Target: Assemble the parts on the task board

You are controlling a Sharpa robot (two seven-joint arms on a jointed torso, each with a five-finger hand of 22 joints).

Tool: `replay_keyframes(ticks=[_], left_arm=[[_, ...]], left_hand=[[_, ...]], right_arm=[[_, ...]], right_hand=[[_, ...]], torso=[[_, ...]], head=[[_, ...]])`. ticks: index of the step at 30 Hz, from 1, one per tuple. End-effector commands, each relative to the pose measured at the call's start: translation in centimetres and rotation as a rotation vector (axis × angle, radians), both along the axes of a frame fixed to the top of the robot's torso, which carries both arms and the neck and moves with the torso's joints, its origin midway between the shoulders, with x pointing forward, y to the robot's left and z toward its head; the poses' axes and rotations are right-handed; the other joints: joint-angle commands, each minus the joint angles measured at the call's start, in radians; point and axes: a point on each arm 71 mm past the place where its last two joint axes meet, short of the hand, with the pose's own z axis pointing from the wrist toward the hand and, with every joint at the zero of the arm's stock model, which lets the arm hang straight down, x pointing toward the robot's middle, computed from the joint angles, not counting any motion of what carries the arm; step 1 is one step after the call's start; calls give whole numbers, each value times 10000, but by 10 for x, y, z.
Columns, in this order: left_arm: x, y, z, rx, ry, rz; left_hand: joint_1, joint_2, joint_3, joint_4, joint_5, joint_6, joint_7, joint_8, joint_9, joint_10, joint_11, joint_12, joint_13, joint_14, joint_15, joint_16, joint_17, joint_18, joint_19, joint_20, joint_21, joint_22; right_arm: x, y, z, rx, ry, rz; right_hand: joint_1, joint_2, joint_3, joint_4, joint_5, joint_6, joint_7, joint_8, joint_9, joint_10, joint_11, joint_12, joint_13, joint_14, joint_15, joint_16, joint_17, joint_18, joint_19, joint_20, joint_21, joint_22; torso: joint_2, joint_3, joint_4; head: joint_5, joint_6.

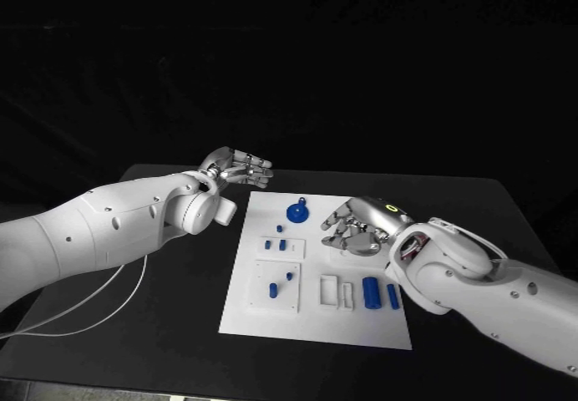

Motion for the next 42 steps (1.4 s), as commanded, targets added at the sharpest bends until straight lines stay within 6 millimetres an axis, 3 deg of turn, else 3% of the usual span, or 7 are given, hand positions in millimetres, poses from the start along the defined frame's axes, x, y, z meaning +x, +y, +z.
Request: replay_keyframes(ticks=[1,9,14,17,23,31,42], left_arm=[[-4,-2,2,-428,-180,-482],[-12,5,0,-728,-230,-870],[-19,7,-2,-887,-278,-1152],[-22,8,-2,-937,-307,-1266],[-26,8,-3,-978,-306,-1439],[-28,5,-3,-1020,-291,-1598],[-30,2,-4,-1060,-221,-1708]], left_hand=[[-98,2,-29,87,-43,16,10,-22,-13,78,1,-2,-12,121,7,-12,14,67,75,-48,-10,-23],[-381,-138,-1060,547,-231,-42,-43,-13,-8,143,-22,1,-6,175,29,-13,26,-15,250,10,-99,-676],[-263,24,-3449,1293,-628,-50,-37,-15,-5,293,-36,9,5,447,-20,-8,55,-90,683,-33,-65,-2179],[-353,-36,-3543,1433,-628,-34,-45,-13,-4,381,-67,12,7,665,-92,11,59,-166,878,-117,-42,-2711],[-609,-57,-3680,1585,-650,172,-132,-8,8,892,-223,9,8,852,-172,-3,63,-275,964,-196,-12,-3209],[-975,-562,-3524,2255,-715,-50,-36,-4,9,474,-77,15,12,597,-66,-13,43,-234,949,-105,18,-3704],[-948,-1017,-3543,3283,-845,-186,23,-6,7,251,5,12,10,354,20,-30,27,-176,905,-18,65,-4122]], right_arm=[[5,-22,-9,642,2326,-677],[5,-72,-17,-8,4741,-2189],[-2,-84,-22,-668,5987,-3179],[-5,-87,-24,-936,6366,-3450],[-11,-85,-29,-1259,6820,-3497],[-16,-80,-40,-1977,7085,-3278],[-20,-72,-53,-2318,7275,-3112]], right_hand=[[-467,57,-159,-34,-52,288,-103,-30,28,360,-156,741,1223,53,-151,-30,-13,-446,432,-256,-1,-21],[-998,384,-695,-58,-574,767,-379,14,381,-547,-339,3484,6129,-27,-283,521,524,-671,412,-369,428,218],[-1376,112,-337,380,-652,844,-494,-40,660,-619,-386,5154,8332,-126,-321,984,1164,-773,441,-450,788,464],[-1644,-51,-140,673,-644,923,-492,-36,823,-554,-393,6893,9929,-85,-317,1604,2018,-787,481,-440,1409,821],[-2002,-147,95,950,-627,874,-481,-29,1080,-567,-373,7252,10709,-92,-294,1854,2612,-742,449,-404,1893,1257],[-2363,-245,146,1152,-611,634,-394,-41,1059,-506,-322,7142,11052,-42,-260,1826,2903,-706,453,-361,1962,1497],[-2596,-350,154,1337,-637,615,-389,-37,978,-443,-318,7151,11281,0,-260,1905,3209,-717,487,-359,2196,1772]], torso=[[-17,27,-136],[-41,85,-294],[-68,107,-355],[-95,106,-378],[-102,66,-359],[-109,37,-344],[-86,72,-357]], head=[[-268,61],[-405,26],[-423,-29],[-440,-59],[-475,-98],[-486,-137],[-460,-162]])
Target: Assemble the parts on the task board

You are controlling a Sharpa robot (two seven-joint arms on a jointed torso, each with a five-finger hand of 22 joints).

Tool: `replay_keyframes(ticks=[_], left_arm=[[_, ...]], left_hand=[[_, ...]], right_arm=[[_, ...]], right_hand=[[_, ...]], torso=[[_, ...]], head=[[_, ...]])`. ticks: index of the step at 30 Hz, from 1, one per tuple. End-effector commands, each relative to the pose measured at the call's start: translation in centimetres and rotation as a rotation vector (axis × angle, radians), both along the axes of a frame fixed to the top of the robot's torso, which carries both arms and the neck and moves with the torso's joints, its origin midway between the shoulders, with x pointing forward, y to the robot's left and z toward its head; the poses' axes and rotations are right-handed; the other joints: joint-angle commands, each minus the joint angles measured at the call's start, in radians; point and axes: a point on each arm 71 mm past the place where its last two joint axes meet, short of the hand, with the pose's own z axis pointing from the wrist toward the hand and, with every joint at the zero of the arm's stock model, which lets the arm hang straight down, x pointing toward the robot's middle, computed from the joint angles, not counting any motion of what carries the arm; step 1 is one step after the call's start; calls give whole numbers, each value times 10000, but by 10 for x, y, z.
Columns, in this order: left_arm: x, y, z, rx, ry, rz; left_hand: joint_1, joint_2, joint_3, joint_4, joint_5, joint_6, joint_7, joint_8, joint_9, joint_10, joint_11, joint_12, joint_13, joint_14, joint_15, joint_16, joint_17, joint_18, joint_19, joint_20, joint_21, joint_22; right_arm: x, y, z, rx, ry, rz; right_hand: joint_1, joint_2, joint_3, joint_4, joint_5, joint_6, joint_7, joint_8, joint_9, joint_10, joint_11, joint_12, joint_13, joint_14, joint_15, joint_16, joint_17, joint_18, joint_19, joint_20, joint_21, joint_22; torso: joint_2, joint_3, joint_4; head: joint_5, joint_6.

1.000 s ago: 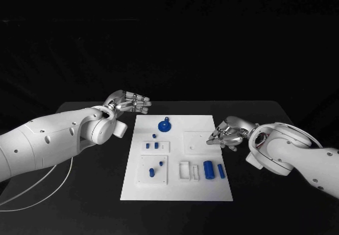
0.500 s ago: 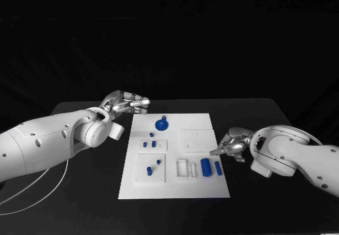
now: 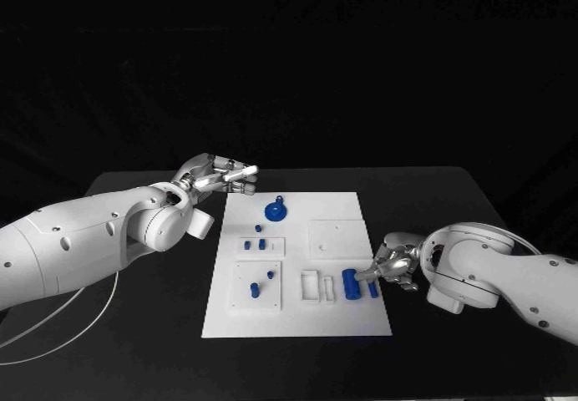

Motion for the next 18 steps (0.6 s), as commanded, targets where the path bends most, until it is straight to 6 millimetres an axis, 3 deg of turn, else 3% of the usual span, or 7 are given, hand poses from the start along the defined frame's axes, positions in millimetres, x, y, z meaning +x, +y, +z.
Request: replay_keyframes(ticks=[1,5,11,18], left_arm=[[-1,-3,1,-162,-66,-251],[-1,-4,1,-162,-36,-286],[-2,-5,0,-153,11,-326],[-2,-6,0,-158,59,-399]], left_hand=[[-10,-117,-11,105,-39,-86,-6,-7,7,-86,19,12,9,-97,8,-31,-17,-20,7,90,69,-48],[-2,-126,-19,150,-39,-90,-5,-7,7,-87,22,12,9,-122,16,-33,-18,-14,8,95,74,-79],[-2,-127,-20,154,-40,-90,-5,-8,7,-88,22,12,9,-123,17,-33,-18,-14,9,96,75,-82],[28,-149,-21,220,-34,-83,-7,-6,7,-103,25,13,10,-127,19,-31,-18,-12,8,101,88,-145]], right_arm=[[-2,4,-4,-340,257,24],[-3,11,-6,-232,253,67],[-2,15,-12,-326,268,97],[-1,21,-23,-407,357,107]], right_hand=[[-127,-47,-6,87,-11,19,-20,-38,-9,76,-10,-2,50,67,30,98,82,-33,472,9,68,196],[-135,-73,-11,111,-12,24,-22,-36,-10,91,-12,25,81,71,29,117,123,-35,478,7,99,230],[-107,-143,-68,174,-15,-3,-14,-36,-17,84,-6,-2,148,75,32,103,206,-37,484,7,97,331],[-62,-181,-96,142,-21,-48,-1,-36,-34,66,5,-15,177,78,39,71,213,-36,485,13,66,364]], torso=[[14,19,-5],[17,23,3],[19,1,-5],[17,11,5]], head=[[23,-5],[51,-19],[99,-59],[144,-96]])
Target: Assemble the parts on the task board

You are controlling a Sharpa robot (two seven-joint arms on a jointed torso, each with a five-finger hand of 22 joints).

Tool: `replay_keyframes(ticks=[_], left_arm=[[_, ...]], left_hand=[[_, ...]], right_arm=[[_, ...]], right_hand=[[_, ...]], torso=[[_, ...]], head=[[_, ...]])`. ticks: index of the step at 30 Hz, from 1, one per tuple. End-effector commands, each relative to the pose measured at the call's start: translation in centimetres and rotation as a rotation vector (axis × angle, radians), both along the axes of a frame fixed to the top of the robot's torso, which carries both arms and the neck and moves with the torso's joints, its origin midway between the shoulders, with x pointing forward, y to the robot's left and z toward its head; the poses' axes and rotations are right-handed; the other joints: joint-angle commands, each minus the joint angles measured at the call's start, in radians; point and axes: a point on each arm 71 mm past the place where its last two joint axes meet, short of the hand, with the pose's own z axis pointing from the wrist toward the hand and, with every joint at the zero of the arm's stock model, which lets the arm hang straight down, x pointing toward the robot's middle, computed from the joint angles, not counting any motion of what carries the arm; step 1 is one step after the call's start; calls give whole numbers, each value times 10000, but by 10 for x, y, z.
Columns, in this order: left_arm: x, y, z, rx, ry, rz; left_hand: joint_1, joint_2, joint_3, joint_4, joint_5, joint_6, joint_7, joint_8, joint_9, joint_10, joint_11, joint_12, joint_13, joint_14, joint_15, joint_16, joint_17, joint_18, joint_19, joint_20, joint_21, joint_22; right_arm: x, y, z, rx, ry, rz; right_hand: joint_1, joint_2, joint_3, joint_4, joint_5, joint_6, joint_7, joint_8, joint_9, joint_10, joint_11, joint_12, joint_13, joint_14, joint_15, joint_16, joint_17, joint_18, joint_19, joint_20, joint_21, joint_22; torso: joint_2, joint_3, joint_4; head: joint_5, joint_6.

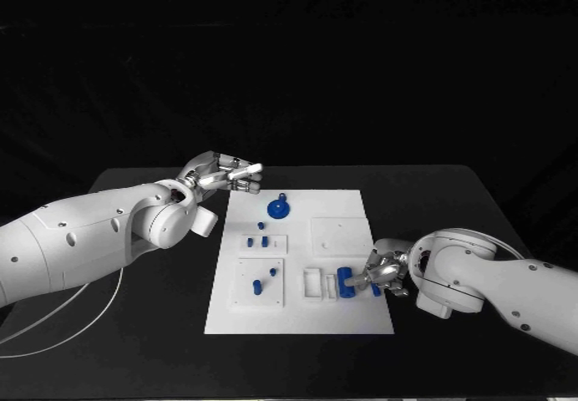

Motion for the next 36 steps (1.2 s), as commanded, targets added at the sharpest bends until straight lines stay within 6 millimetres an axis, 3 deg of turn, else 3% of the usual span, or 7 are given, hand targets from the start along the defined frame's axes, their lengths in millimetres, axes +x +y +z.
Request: replay_keyframes(ticks=[1,19,25,26,30,33,36], left_arm=[[-1,-4,0,-139,10,-272],[-2,-6,-1,-79,151,-384],[-2,-6,-1,-47,194,-382],[-2,-6,-2,-42,200,-384],[-2,-7,-2,-12,227,-392],[-2,-6,-2,16,243,-385],[-2,-6,-2,41,258,-382]], left_hand=[[13,-97,-3,72,-22,-92,-2,-7,7,-90,-1,11,9,-64,23,-32,-9,-11,-31,69,51,-39],[73,-134,6,144,-10,-116,7,-8,7,-131,12,12,9,-101,34,-33,-8,-9,-40,78,69,-115],[95,-107,23,143,-9,-127,9,-8,6,-146,16,12,10,-103,38,-33,-8,-6,-41,79,77,-138],[95,-107,23,143,-9,-127,9,-8,6,-146,16,12,10,-103,38,-33,-8,-6,-41,79,77,-138],[113,-75,43,89,7,-137,11,-6,7,-150,17,12,10,-101,37,-31,-6,-4,-39,81,87,-162],[113,-67,50,66,18,-140,12,-7,7,-152,18,12,10,-105,38,-32,-7,-4,-40,82,90,-169],[123,-56,63,31,38,-140,14,-6,7,-159,20,13,10,-108,39,-32,-7,-3,-41,83,94,-178]], right_arm=[[0,2,-9,-389,78,-175],[1,28,-21,-340,99,185],[1,29,-26,-483,188,248],[1,29,-26,-501,189,238],[2,27,-28,-507,90,82],[3,25,-28,-383,-40,-204],[5,22,-27,-224,-181,-524]], right_hand=[[49,-95,-27,-2,-21,-69,18,-69,-41,1,64,-23,14,43,4,1,22,-37,486,12,-9,373],[91,-179,-74,-52,-32,-127,36,-69,-84,-27,76,-35,56,47,8,-46,47,-47,495,10,-8,449],[407,-58,81,-594,61,-218,88,-73,-125,-56,104,-51,62,51,33,-79,48,-32,493,41,-47,493],[450,-7,90,-760,265,-226,89,-72,-143,-62,105,-47,63,54,35,-81,51,-25,494,47,-69,499],[1013,348,285,-1648,2075,-164,66,-75,-221,-87,59,-46,71,54,0,-84,65,-35,499,24,-67,535],[1119,626,485,-2291,2531,-94,63,-75,-277,-109,38,-75,56,55,-18,-94,68,-50,503,4,-54,568],[998,677,965,-3128,3470,-39,94,-87,-335,-144,33,-99,47,44,-21,-126,58,-59,496,-12,-73,611]], torso=[[-1,-1,7],[3,-28,0],[4,-23,-11],[6,-20,-11],[7,-13,-13],[9,-12,-19],[10,-12,-20]], head=[[25,-19],[129,-66],[146,-64],[156,-67],[152,-51],[147,-39],[153,-32]])
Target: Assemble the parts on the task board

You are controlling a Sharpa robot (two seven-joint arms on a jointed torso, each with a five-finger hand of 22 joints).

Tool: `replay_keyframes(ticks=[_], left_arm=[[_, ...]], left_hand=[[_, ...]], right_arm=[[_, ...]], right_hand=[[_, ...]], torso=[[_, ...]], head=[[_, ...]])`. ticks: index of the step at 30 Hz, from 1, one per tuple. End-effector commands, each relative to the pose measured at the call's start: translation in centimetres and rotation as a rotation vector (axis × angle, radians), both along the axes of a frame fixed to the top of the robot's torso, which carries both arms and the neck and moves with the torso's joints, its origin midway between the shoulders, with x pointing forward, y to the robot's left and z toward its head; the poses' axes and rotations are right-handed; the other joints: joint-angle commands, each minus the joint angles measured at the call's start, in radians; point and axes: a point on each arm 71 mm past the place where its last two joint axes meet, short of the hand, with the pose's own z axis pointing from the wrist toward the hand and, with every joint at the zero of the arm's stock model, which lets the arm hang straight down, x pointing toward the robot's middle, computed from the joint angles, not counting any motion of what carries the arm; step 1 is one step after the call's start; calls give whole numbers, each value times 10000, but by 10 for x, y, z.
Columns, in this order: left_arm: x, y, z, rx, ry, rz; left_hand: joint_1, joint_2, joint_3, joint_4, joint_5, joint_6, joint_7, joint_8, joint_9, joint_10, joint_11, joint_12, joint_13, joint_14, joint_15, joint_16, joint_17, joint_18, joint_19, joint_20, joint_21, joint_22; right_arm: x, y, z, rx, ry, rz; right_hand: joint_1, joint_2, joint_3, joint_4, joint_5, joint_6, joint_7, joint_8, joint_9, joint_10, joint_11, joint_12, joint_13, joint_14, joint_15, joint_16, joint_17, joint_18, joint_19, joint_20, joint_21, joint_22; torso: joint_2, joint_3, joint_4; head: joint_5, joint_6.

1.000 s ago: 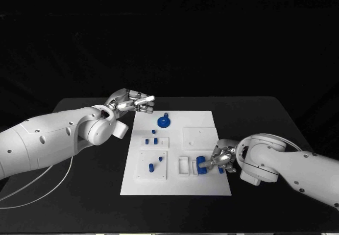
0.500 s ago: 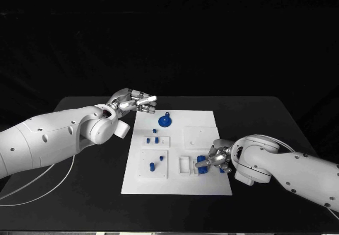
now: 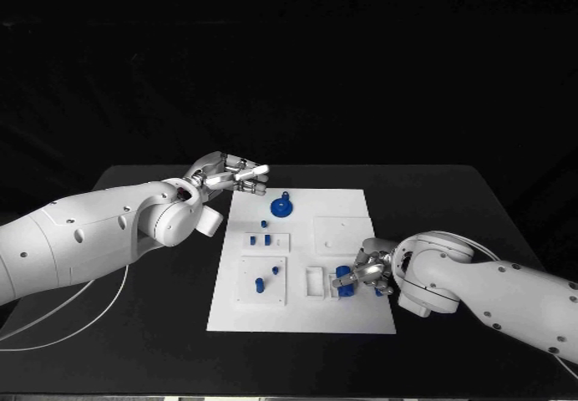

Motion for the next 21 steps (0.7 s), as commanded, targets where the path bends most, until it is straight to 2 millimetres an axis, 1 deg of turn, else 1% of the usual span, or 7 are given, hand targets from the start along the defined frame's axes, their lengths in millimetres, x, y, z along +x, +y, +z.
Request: replay_keyframes(ticks=[1,3,5,6,10,13,21], left_arm=[[0,-2,0,-1,46,-177],[0,-2,0,20,57,-171],[0,-2,0,37,65,-160],[0,-1,-1,50,71,-151],[1,0,-1,85,84,-122],[1,1,-1,105,95,-108],[2,2,-2,167,135,-87]], left_hand=[[66,-1,3,-41,38,-68,12,-5,7,-52,-15,13,10,-71,2,-32,-8,-3,-4,48,54,-9],[42,32,18,-144,56,-66,10,-6,7,-52,-16,13,10,-62,0,-31,-7,-5,-6,47,69,-44],[42,32,18,-144,56,-66,10,-6,7,-52,-16,13,10,-62,0,-31,-7,-5,-6,47,69,-44],[42,32,18,-144,56,-66,10,-6,7,-52,-16,13,10,-62,0,-31,-7,-5,-6,47,69,-44],[38,54,35,-175,72,-60,9,-5,7,-50,-17,13,10,-58,-1,-31,-6,-5,-5,47,76,-57],[38,54,35,-175,72,-60,9,-5,7,-50,-17,13,10,-58,-1,-31,-6,-5,-5,47,76,-57],[13,58,41,-220,73,-53,9,-6,6,-57,-16,12,10,-71,2,-33,-7,-6,-13,49,87,-84]], right_arm=[[-4,-7,-12,-247,152,-636],[-4,-9,-12,-129,124,-807],[-5,-11,-11,1,141,-939],[-6,-12,-10,125,169,-1036],[-8,-13,-4,602,269,-1344],[-9,-13,1,965,339,-1562],[-9,-16,19,1747,362,-1984]], right_hand=[[716,886,1665,-1836,424,37,108,-69,-7074,-130,-31,-62,-16,-2,-60,-36,9,10,497,-14,-25,626],[656,913,1988,-2184,606,82,129,-71,-7082,-133,-28,-59,-19,-3,-62,-22,32,12,499,-21,-2,664],[635,929,2076,-2266,620,95,133,-68,-7082,-142,-38,-69,-24,-7,-63,-22,36,12,501,-20,13,678],[373,1024,2183,-2534,598,123,115,-70,-7077,-122,-46,-45,-29,1,-61,-10,64,17,500,-18,9,740],[306,1089,1883,-2469,320,214,59,-70,-7048,-99,-63,-36,-46,4,-65,4,86,5,510,-19,20,768],[296,1122,1738,-2419,216,316,15,-67,-7020,-94,-81,-66,-81,15,-69,21,107,-9,517,-21,28,781],[398,1176,1567,-2459,270,425,-12,-63,-7001,-77,-90,-68,-124,19,-71,29,126,-35,519,-28,58,806]], torso=[[3,4,-4],[2,11,-7],[5,13,-7],[5,15,-9],[8,17,-8],[8,16,-9],[6,2,-5]], head=[[3,14],[14,29],[16,38],[18,39],[20,51],[25,53],[43,59]])
